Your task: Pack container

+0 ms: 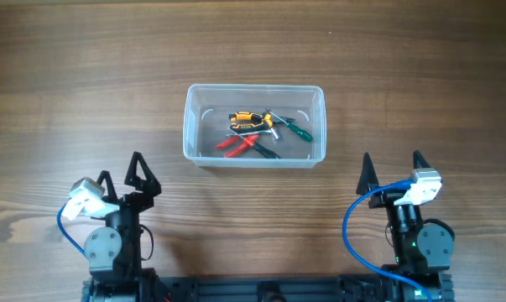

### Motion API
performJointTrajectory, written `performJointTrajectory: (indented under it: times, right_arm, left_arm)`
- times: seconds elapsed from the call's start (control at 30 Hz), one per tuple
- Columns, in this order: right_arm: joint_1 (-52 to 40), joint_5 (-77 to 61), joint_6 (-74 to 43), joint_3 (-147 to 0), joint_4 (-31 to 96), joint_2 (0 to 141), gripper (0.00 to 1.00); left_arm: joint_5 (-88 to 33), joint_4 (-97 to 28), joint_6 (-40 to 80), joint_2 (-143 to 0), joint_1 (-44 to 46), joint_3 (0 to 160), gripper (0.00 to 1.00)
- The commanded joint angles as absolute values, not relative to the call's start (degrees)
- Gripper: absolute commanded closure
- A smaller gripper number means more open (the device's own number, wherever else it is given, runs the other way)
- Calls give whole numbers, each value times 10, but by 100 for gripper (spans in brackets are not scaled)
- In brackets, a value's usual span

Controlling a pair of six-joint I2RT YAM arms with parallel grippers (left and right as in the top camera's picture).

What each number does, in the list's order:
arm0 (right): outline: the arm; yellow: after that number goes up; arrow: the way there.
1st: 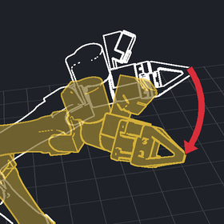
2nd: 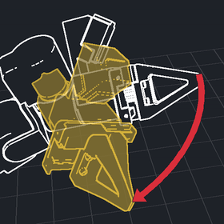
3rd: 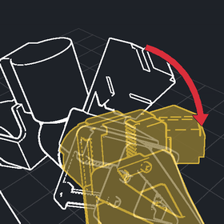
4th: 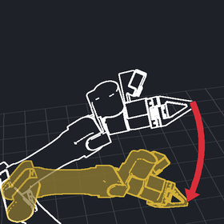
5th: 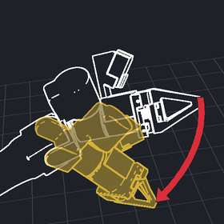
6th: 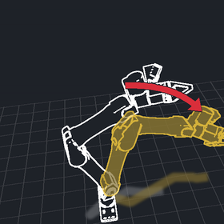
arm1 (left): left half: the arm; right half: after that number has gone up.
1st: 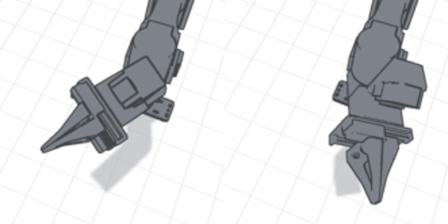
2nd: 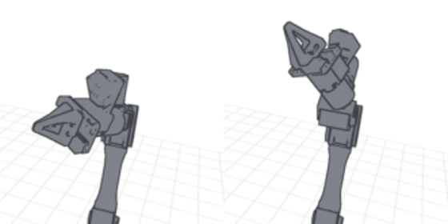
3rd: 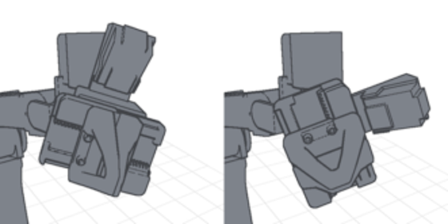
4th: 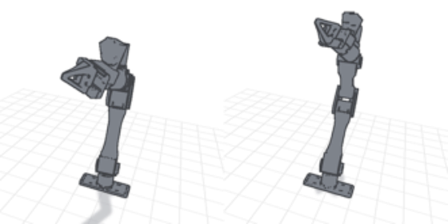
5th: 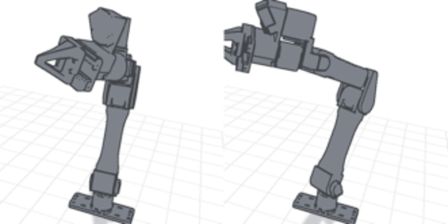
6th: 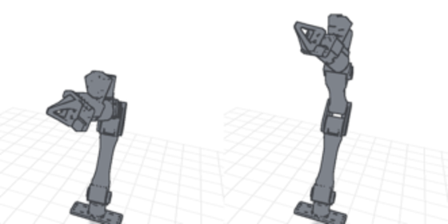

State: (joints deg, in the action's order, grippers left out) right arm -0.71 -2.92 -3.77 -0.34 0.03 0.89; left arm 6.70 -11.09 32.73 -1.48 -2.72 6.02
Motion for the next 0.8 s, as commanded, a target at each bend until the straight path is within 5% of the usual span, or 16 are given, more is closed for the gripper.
performJointTrajectory:
  times: [0.0, 0.4, 0.77]
  right_arm:
    - [-9, -26, -32, -3, -1, 1, 0]
    - [-9, -26, -32, -3, -1, 1, 0]
    - [-9, -26, -32, -3, -1, 1, 0]
  left_arm:
    - [50, -109, 335, -2, -23, 37, 0]
    - [46, -111, 330, -2, -23, 35, 0]
    - [-6, -114, -39, -2, -23, 35, 0]
